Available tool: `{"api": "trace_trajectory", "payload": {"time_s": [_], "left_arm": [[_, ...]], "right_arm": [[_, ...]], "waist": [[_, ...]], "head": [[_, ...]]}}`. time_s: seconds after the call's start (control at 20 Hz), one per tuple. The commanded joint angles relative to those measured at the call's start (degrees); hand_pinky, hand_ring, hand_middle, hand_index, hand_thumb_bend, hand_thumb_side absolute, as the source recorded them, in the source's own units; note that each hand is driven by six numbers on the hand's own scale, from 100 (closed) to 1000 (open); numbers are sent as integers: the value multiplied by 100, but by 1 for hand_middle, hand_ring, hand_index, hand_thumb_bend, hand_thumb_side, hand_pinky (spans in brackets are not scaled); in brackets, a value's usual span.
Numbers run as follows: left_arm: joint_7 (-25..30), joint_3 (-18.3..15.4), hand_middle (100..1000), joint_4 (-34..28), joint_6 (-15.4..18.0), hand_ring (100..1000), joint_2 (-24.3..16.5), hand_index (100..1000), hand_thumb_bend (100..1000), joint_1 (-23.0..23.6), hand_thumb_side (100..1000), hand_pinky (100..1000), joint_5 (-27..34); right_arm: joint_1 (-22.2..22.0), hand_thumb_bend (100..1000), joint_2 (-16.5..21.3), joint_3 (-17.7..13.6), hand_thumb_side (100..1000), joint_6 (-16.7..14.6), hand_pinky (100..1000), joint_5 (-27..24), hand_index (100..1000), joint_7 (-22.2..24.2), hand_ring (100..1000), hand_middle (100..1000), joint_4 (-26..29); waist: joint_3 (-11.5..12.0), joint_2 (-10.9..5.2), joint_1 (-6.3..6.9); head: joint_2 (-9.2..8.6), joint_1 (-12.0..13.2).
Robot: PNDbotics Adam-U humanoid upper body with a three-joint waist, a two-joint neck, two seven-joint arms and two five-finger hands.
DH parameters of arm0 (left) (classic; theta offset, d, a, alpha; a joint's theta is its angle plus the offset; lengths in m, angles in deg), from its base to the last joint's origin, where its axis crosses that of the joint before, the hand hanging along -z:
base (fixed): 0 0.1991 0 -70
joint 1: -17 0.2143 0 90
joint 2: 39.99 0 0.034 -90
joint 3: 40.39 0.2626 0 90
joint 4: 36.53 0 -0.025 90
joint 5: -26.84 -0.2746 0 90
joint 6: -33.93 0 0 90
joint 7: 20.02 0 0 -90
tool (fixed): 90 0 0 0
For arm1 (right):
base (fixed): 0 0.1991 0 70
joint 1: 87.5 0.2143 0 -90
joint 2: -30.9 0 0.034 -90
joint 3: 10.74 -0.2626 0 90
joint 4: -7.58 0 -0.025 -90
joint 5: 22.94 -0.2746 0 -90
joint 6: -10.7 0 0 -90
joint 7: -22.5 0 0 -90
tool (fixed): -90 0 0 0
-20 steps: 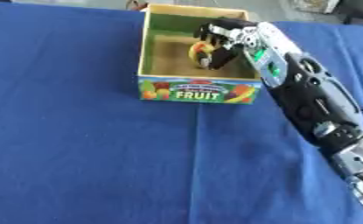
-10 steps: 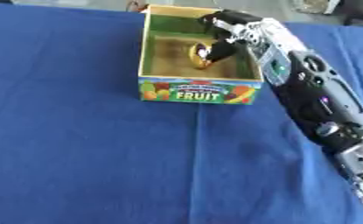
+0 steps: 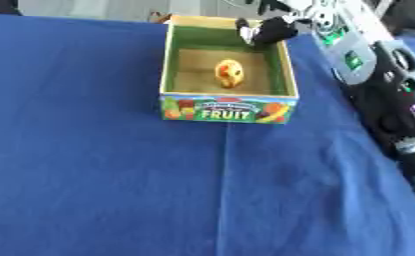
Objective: Pick up objects on the table and place them in the box.
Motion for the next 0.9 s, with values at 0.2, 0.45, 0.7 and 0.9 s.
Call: {"api": "trace_trajectory", "payload": {"time_s": [0.2,0.45,0.7,0.9], "left_arm": [[-54,-88,573,-100,12,568,-36,785,100,-3,975,452,17],[-89,-115,573,-100,13,568,-31,786,100,-2,975,452,10],[-125,-144,574,-100,32,569,-25,787,100,7,973,452,2],[-150,-162,573,-100,47,568,-1,788,100,12,970,451,-11]], "right_arm": [[-658,100,875,-415,433,302,730,-507,923,-438,687,773,1977],[-1601,100,1460,-656,579,591,682,-931,893,-1500,629,732,3186],[-2342,100,1564,-938,682,158,669,-1919,870,-3203,611,717,3260],[-2998,100,1372,-1087,716,-135,598,-2637,821,-4097,538,649,3262]], "waist": [[-76,-156,59],[-180,-163,103],[-282,-172,191],[-348,-146,281]], "head": [[14,127],[63,225],[169,344],[261,439]]}}
